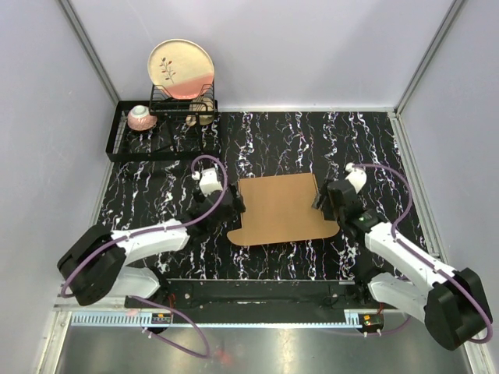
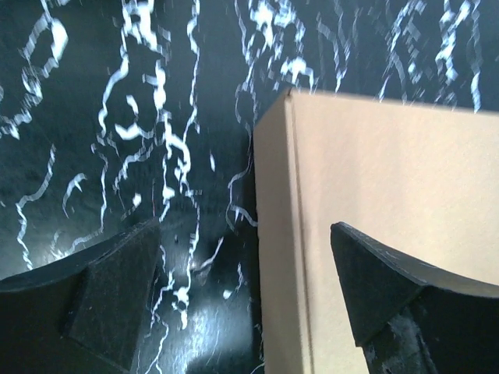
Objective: Fold the paper box
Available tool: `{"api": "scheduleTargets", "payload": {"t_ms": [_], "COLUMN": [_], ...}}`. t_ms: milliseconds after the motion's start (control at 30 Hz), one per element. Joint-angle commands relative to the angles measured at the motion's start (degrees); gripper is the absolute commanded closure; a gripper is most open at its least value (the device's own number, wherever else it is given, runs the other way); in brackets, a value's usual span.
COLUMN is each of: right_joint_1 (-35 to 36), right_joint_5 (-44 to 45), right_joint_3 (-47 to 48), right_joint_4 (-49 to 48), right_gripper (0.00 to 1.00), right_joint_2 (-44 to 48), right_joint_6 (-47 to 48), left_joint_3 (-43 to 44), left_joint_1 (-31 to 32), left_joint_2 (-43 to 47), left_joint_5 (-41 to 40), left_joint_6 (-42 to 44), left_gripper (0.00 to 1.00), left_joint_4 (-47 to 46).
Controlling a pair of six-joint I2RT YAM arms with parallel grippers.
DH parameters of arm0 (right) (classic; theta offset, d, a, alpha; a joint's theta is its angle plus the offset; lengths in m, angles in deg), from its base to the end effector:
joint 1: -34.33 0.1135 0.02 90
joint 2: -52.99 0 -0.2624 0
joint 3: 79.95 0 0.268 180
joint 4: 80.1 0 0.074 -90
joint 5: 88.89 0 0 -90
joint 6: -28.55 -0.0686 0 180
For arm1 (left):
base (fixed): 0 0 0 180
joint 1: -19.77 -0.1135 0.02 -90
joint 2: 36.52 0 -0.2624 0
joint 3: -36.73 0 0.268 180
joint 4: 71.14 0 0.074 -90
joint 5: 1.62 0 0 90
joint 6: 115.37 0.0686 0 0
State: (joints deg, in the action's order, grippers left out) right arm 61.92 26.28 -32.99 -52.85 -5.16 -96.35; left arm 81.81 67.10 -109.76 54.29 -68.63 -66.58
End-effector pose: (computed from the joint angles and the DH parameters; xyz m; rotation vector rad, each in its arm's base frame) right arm 0.2360 0.0904 0.1998 0.3699 2.1395 0.1288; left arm 0.2253 -0.1877 0.1676 -0.2669 2.0354 -0.3492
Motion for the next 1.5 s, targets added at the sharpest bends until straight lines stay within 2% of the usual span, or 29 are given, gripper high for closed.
{"api": "scheduleTargets", "payload": {"t_ms": [0, 200, 367, 533, 633, 667, 800, 867, 900, 1033, 1200, 1267, 1333, 1367, 1433, 1467], "right_joint_1": [-1.05, -1.14, -1.14, -1.14, -1.14, -1.14, -1.23, -1.23, -1.14, -1.14, -0.61, 3.67, 11.38, 13.34, 13.98, 13.98], "right_joint_5": [-10.22, -12.86, -15.67, -16.55, -16.82, -16.56, -16.73, -14.73, -13.4, -6.55, -8.54, -6.55, 1.67, 4.42, 5.42, 4.98], "right_joint_3": [-5.36, -5.9, -7.21, -11.43, -12.13, -12.4, -12.66, -11.53, -9.26, -0.03, 12.98, 14.84, 16.43, 16.78, 16.78, 16.17], "right_joint_4": [-9.55, -12.46, -15.69, -18.0, -16.51, -16.07, -14.74, -11.24, -9.75, -1.41, 4.41, 5.9, 7.84, 8.54, 9.69, 9.08], "right_gripper": [0.23, 0.23, 0.26, 0.3, 0.32, 0.33, 0.33, 0.31, 0.29, 0.25, 0.23, 0.22, 0.22, 0.21, 0.21, 0.21], "right_joint_2": [0.06, -4.94, -7.77, -6.01, -4.08, -3.55, -0.13, 1.1, 2.76, 8.39, 9.81, 8.15, 6.22, 4.12, 2.96, 3.13], "right_joint_6": [-2.28, -2.28, -4.56, -7.29, -7.91, -7.91, -8.17, -7.3, -5.29, 2.53, 15.17, 19.31, 21.0, 20.66, 19.08, 18.29], "left_joint_3": [-3.65, -7.01, -5.86, -8.14, -8.85, -9.02, -9.29, -9.29, -9.12, -4.21, 1.59, 2.75, 2.58, 2.23, 0.91, 0.65], "left_joint_1": [-0.83, -1.36, -1.36, -1.36, -1.36, -1.36, -1.36, -1.36, -1.36, -1.98, -2.16, -2.16, -0.15, 1.95, 11.52, 15.3], "left_joint_2": [-1.65, -3.58, -9.11, -11.84, -12.81, -12.81, -11.85, -9.32, -7.91, 3.84, 15.03, 16.89, 17.68, 17.77, 17.51, 17.16], "left_joint_5": [7.71, 10.53, 12.81, 14.05, 14.4, 14.66, 13.7, 11.08, 9.93, 2.81, -1.16, 0.59, 1.74, -0.87, -4.57, -9.28], "left_joint_6": [-4.54, -5.43, -5.42, -7.09, -7.36, -7.27, -7.18, -7.01, -6.66, -2.81, 3.26, 4.15, 6.52, 7.75, 14.58, 16.96], "left_gripper": [0.06, 0.06, 0.12, 0.18, 0.23, 0.27, 0.28, 0.26, 0.2, 0.1, 0.09, 0.11, 0.13, 0.14, 0.13, 0.13], "left_joint_4": [-3.9, -9.98, -10.16, -12.36, -12.36, -12.62, -11.75, -10.87, -9.3, -1.21, 5.03, 7.31, 7.24, 6.63, 4.62, 3.21]}}
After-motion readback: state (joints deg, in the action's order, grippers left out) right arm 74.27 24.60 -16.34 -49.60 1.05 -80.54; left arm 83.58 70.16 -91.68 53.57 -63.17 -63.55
